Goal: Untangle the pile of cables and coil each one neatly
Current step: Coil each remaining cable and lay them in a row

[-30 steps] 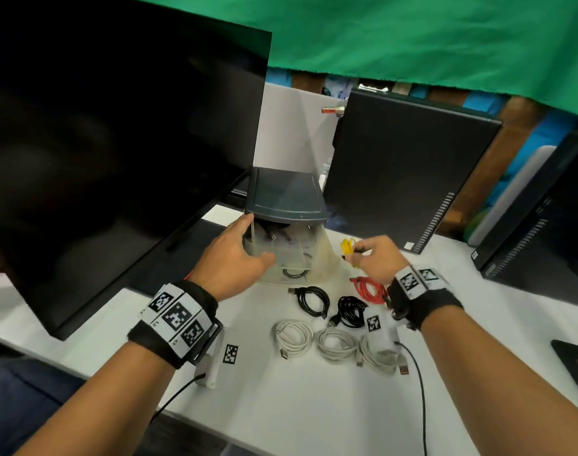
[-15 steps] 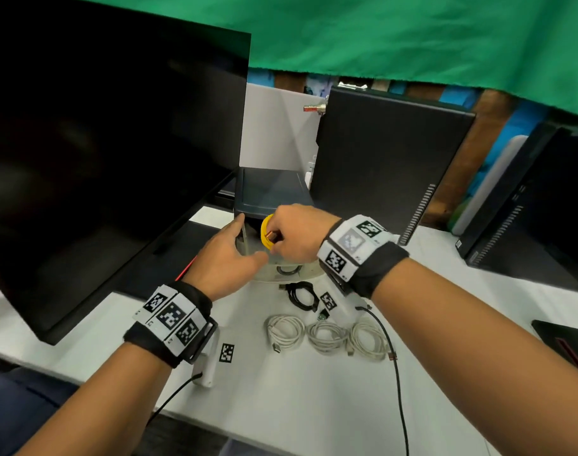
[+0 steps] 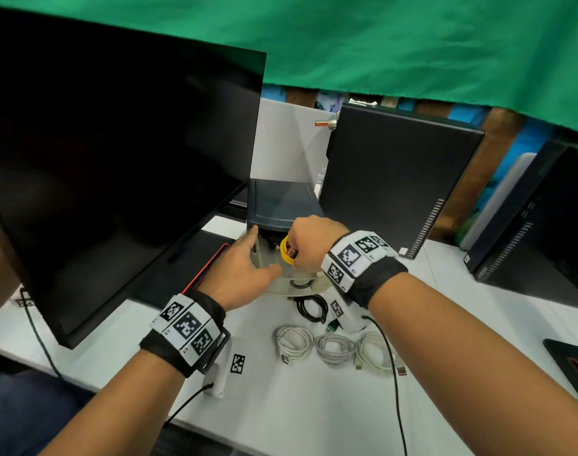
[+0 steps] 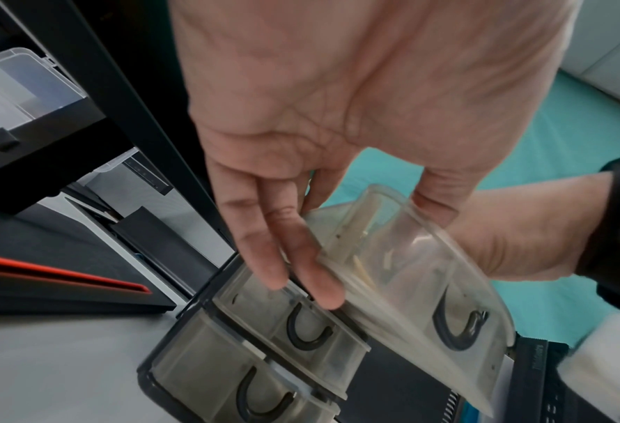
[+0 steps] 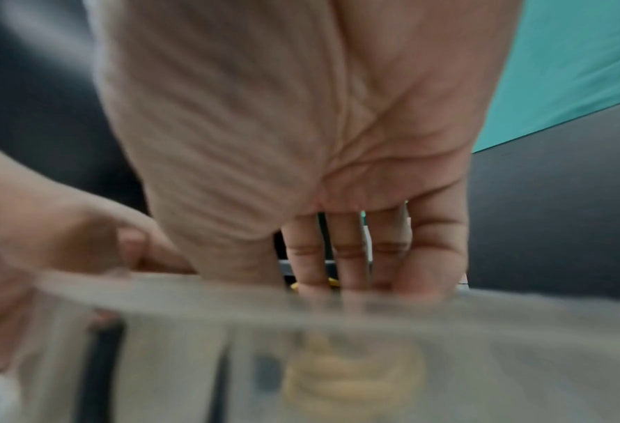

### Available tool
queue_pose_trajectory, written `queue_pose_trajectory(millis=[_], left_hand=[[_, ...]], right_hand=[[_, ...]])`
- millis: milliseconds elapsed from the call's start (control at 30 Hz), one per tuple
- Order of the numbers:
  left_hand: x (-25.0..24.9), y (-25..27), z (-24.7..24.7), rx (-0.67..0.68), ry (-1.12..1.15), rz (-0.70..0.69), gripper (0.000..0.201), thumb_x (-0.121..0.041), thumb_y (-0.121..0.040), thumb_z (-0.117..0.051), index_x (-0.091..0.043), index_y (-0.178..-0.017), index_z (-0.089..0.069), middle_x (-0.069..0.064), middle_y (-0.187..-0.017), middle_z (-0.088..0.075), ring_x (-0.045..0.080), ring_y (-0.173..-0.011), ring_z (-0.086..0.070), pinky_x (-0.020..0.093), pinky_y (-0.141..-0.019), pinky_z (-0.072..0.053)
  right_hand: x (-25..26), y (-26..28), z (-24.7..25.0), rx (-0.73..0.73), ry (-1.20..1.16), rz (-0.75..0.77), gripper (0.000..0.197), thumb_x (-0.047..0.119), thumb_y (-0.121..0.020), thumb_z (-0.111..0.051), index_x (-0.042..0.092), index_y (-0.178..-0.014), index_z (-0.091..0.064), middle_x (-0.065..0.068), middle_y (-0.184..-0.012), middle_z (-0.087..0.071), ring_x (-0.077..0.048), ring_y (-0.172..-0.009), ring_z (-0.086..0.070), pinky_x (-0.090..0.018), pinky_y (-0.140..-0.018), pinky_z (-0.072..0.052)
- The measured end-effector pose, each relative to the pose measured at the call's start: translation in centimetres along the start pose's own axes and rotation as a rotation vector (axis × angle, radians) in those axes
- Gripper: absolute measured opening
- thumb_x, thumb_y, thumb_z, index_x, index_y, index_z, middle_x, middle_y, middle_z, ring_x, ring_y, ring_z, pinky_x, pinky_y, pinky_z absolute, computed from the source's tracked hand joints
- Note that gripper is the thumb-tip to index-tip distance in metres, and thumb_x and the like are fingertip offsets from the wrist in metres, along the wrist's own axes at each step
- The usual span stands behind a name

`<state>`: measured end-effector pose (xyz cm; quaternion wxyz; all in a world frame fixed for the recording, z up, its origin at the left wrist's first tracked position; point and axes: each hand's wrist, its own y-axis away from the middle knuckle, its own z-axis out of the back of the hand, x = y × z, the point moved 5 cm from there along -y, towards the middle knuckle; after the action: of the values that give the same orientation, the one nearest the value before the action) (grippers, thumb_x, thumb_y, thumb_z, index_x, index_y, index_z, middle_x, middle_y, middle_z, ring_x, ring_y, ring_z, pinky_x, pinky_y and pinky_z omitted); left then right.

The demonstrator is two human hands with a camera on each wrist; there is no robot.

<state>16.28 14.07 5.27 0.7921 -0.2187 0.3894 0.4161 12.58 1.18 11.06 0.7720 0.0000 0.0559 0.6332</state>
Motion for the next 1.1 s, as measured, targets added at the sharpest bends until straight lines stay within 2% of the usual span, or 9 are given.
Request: queue_pose_trajectory(millis=[100, 267, 333, 433, 500, 600, 733, 933, 1100], left_hand=[[-0.2, -0.1, -0.1, 0.001, -0.002, -0.008, 0.093, -0.041, -0.087, -0.069, -0.024, -0.160, -0.013, -0.005, -0.166, -0.020, 0.012, -0.149, -0.027, 0.030, -0.115, -0.028], [-0.3, -0.2, -0.1, -0.011, -0.019, -0.013, 0.090, -0.036, -0.087, -0.066, -0.024, -0.160, -0.014, -0.005, -0.165, -0.023, 0.011, -0.147, -0.029, 0.028, -0.114, -0.030], [-0.2, -0.2, 0.0, -0.012, -0.026, -0.015, 0.090, -0.034, -0.088, -0.066, -0.024, -0.160, -0.014, -0.005, -0.164, -0.025, 0.010, -0.147, -0.029, 0.028, -0.115, -0.030], [0.0, -0.3, 0.0, -0.010, -0.009, -0.009, 0.090, -0.033, -0.088, -0.067, -0.025, -0.160, -0.013, -0.005, -0.164, -0.027, 0.011, -0.146, -0.031, 0.031, -0.117, -0.032], [0.0, -0.4, -0.1, -0.010, 0.006, -0.013, 0.090, -0.032, -0.088, -0.067, -0.025, -0.160, -0.013, -0.006, -0.164, -0.027, 0.011, -0.146, -0.032, 0.035, -0.118, -0.033], [0.0, -0.4, -0.2, -0.013, 0.003, -0.016, 0.089, -0.031, -0.089, -0.066, -0.025, -0.160, -0.013, -0.005, -0.164, -0.026, 0.011, -0.147, -0.030, 0.035, -0.118, -0.032], [0.2, -0.2, -0.1, -0.001, 0.016, -0.009, 0.089, -0.032, -0.089, -0.066, -0.028, -0.160, -0.012, -0.006, -0.163, -0.027, 0.011, -0.146, -0.032, 0.032, -0.115, -0.034], [0.1, -0.1, -0.2, 0.012, 0.038, -0.007, 0.103, -0.051, -0.068, -0.057, -0.032, -0.160, -0.013, -0.010, -0.159, -0.036, 0.011, -0.140, -0.042, 0.041, -0.112, -0.042], [0.6, -0.2, -0.3, 0.028, 0.060, 0.012, 0.110, -0.061, -0.059, -0.055, -0.041, -0.158, -0.012, -0.009, -0.157, -0.039, 0.015, -0.128, -0.054, 0.043, -0.103, -0.050]], right_hand=[[-0.3, 0.4, 0.2, -0.088, -0.125, 0.043, 0.017, 0.034, -0.077, -0.075, 0.023, -0.089, -0.070, 0.005, -0.079, -0.066, -0.018, -0.074, -0.063, -0.030, -0.067, -0.053], [-1.7, 0.1, -0.4, -0.134, -0.265, 0.059, 0.006, 0.025, -0.079, -0.072, 0.029, -0.083, -0.076, 0.013, -0.068, -0.063, -0.013, -0.073, -0.064, -0.032, -0.073, -0.058], [-4.0, -0.1, -0.5, -0.182, -0.532, 0.025, 0.014, 0.034, -0.075, -0.082, 0.027, -0.086, -0.076, 0.009, -0.071, -0.068, -0.009, -0.070, -0.065, -0.031, -0.073, -0.059], [-9.4, 0.5, 0.0, -0.468, -0.958, -0.080, 0.023, 0.041, -0.079, -0.082, 0.019, -0.080, -0.075, -0.001, -0.071, -0.070, -0.011, -0.063, -0.060, -0.031, -0.065, -0.052], [-13.2, 1.2, -1.3, -0.565, -0.938, -0.247, 0.026, 0.037, -0.086, -0.076, 0.017, -0.071, -0.072, -0.002, -0.066, -0.067, -0.013, -0.060, -0.058, -0.032, -0.063, -0.050], [-15.9, 1.2, -6.2, -0.279, -0.530, -0.406, 0.020, 0.035, -0.089, -0.071, 0.020, -0.077, -0.076, 0.001, -0.079, -0.073, -0.019, -0.074, -0.066, -0.031, -0.073, -0.053], [-15.1, 0.4, -12.2, 0.095, -0.026, -0.375, 0.023, 0.039, -0.085, -0.062, 0.019, -0.088, -0.073, 0.001, -0.089, -0.070, -0.021, -0.079, -0.065, -0.027, -0.067, -0.051], [-15.2, 0.0, -11.3, -0.031, -0.027, -0.455, 0.045, 0.059, -0.088, -0.059, 0.019, -0.110, -0.059, -0.001, -0.109, -0.066, -0.023, -0.101, -0.063, -0.031, -0.075, -0.047], [-14.3, 0.5, -12.6, 0.086, -0.061, -0.499, 0.032, 0.046, -0.084, -0.070, 0.020, -0.095, -0.053, 0.001, -0.100, -0.066, -0.022, -0.083, -0.057, -0.029, -0.070, -0.045]])
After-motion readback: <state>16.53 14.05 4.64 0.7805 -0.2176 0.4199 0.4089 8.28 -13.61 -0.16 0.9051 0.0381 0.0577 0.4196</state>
